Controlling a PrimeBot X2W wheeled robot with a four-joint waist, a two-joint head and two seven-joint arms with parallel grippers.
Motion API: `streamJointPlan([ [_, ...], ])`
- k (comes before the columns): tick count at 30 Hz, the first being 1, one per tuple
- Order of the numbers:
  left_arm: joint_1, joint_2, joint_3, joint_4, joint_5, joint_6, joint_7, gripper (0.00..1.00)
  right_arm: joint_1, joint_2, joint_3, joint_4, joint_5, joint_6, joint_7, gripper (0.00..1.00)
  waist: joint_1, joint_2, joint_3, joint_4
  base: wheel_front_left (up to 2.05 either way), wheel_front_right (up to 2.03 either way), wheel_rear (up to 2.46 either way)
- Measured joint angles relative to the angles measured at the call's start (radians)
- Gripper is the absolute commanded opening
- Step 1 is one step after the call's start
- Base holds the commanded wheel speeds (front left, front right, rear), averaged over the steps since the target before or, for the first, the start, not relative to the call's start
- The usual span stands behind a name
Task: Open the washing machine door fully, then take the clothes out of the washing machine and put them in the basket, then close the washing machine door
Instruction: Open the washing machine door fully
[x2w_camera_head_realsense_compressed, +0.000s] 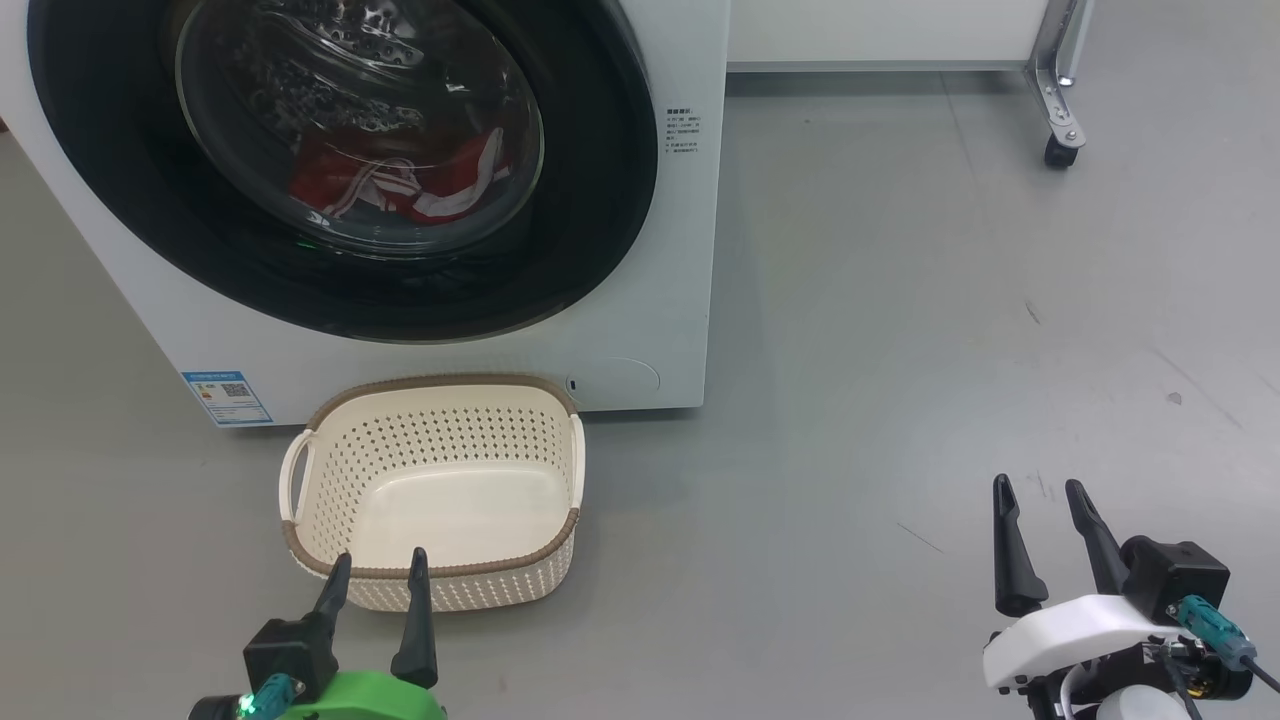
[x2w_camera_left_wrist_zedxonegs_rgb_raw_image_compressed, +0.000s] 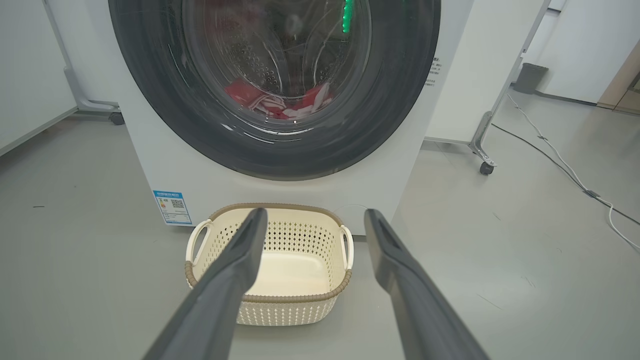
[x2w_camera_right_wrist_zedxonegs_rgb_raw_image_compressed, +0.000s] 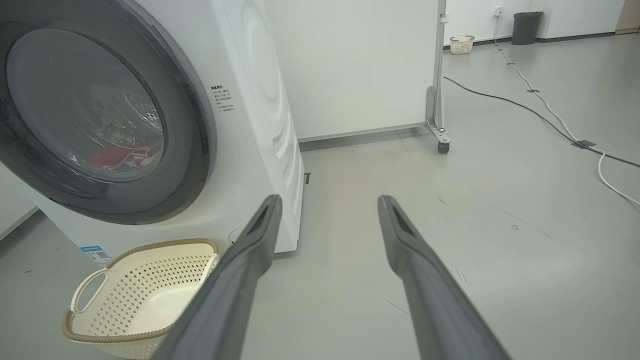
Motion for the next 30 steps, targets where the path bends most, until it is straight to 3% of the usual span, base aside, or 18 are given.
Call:
streamJointPlan([
  [20, -0.017, 0.000, -0.007, -0.002, 0.000, 0.000, 0.000, 1.00, -0.010, -0.003, -0.013, -0.005, -0.001, 0.000, -0.001, 1.00, 0.0000, 0.0000, 0.036, 0.006, 0.00, 0.00, 0.00],
  [21, -0.022, 0.000, -0.010, -0.003, 0.000, 0.000, 0.000, 1.00, -0.013, -0.007, -0.016, -0.007, -0.001, 0.000, -0.002, 0.91, 0.0000, 0.0000, 0.040, 0.007, 0.00, 0.00, 0.00],
  [22, -0.026, 0.000, -0.013, -0.005, 0.001, 0.000, 0.000, 1.00, -0.017, -0.010, -0.019, -0.009, -0.001, 0.000, -0.002, 0.40, 0.0000, -0.0001, 0.046, 0.009, 0.00, 0.00, 0.00],
  [23, -0.028, 0.000, -0.015, -0.007, 0.003, 0.000, 0.000, 1.00, -0.023, -0.012, -0.023, -0.015, -0.001, 0.000, -0.002, 0.00, 0.0000, 0.0000, 0.051, 0.010, 0.00, 0.00, 0.00],
  [30, -0.046, 0.000, -0.024, -0.027, 0.014, 0.000, 0.000, 1.00, -0.081, -0.019, -0.051, -0.050, 0.030, 0.005, -0.009, 0.00, 0.0000, 0.0000, 0.102, 0.020, 0.00, 0.00, 0.00],
])
